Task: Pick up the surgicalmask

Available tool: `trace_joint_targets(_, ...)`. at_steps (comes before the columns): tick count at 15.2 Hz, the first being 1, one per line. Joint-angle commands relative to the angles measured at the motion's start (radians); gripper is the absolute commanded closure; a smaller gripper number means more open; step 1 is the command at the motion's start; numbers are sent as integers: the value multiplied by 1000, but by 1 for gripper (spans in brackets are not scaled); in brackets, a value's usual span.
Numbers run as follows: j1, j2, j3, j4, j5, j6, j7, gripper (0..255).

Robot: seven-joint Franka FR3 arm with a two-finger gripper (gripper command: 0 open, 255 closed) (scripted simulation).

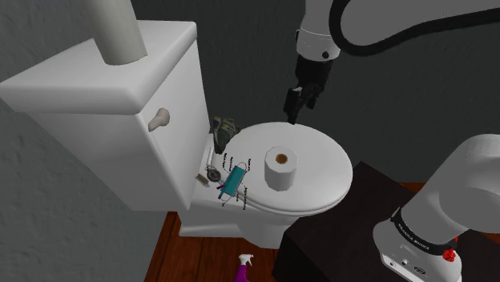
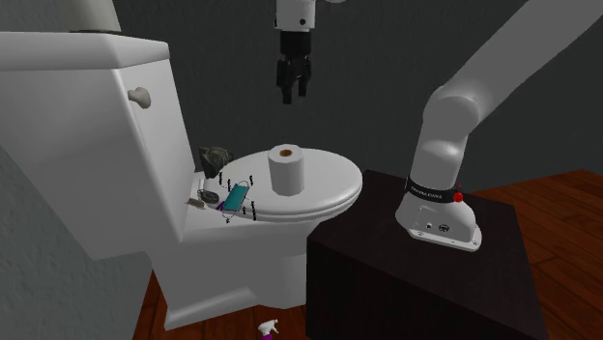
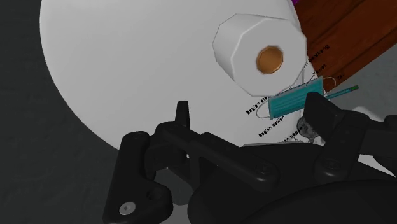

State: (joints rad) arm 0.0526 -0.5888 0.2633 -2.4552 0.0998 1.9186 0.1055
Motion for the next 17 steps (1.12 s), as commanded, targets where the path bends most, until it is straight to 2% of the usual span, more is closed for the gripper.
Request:
trace_joint_targets(1,1,62,43,4,0,57,49,0)
trace_joint_targets(5,-7,198,123,31,-25,156,148,0)
trace_joint_targets(9,-21,352,199,80,-86,242,265,0)
trace_joint_targets(14,-29,571,268,176,-228,317,442,0)
trace_joint_targets(17,-8,710,279,252,-335,338,555,0)
